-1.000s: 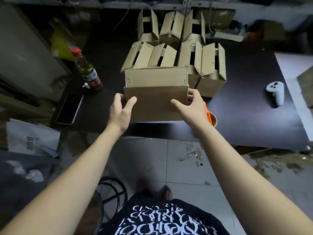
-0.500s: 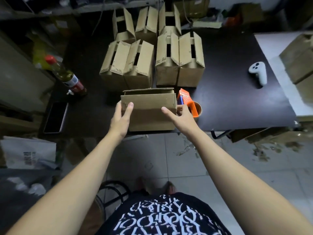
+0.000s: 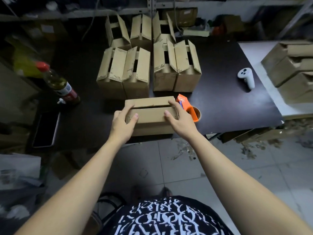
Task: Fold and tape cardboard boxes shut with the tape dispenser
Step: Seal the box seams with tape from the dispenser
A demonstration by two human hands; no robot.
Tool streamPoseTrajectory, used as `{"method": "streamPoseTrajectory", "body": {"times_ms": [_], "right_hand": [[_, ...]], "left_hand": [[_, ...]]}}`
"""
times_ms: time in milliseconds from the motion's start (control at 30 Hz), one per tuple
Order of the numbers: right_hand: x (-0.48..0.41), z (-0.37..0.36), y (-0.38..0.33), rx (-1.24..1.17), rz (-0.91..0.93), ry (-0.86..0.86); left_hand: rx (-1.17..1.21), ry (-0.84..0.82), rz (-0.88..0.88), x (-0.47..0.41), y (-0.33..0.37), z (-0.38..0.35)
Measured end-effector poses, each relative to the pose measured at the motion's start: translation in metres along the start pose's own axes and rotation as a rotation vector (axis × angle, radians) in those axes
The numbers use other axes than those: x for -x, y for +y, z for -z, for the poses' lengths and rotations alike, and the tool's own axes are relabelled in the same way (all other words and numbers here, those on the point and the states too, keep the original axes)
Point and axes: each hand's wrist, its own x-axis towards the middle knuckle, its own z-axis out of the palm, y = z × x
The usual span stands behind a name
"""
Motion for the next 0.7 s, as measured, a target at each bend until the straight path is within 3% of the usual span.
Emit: {"method": "streamPoseTrajectory", "body": {"times_ms": [133, 433, 500, 567, 600, 700], "right_hand": [[0.000, -0.014, 0.004, 0.051, -0.007, 0.116], [-0.010, -0.007, -0.002, -0.146, -0.148, 0.131], [-0.018, 0.000, 0.003, -0.180, -0.247, 0.275], [-0.025, 0.011, 0.016, -0.028, -0.323, 0.409], [-0.030, 0.016, 0.023, 0.088, -0.336, 0.374], [-0.045, 0.024, 0.048, 0.420, -0.332, 0.024]], "left_hand": [[0.016, -0.009, 0.016, -0.007, -0.005, 0.000], [0.034, -0.051, 0.023, -0.014, 0.002, -0.003], [0.027, -0.041, 0.011, -0.016, 0.005, -0.008], [0.024, -0.030, 0.001, -0.021, 0.008, -0.014], [0.022, -0.024, -0.001, -0.024, 0.010, -0.017], [0.019, 0.011, 0.004, -0.030, 0.016, -0.027]]}}
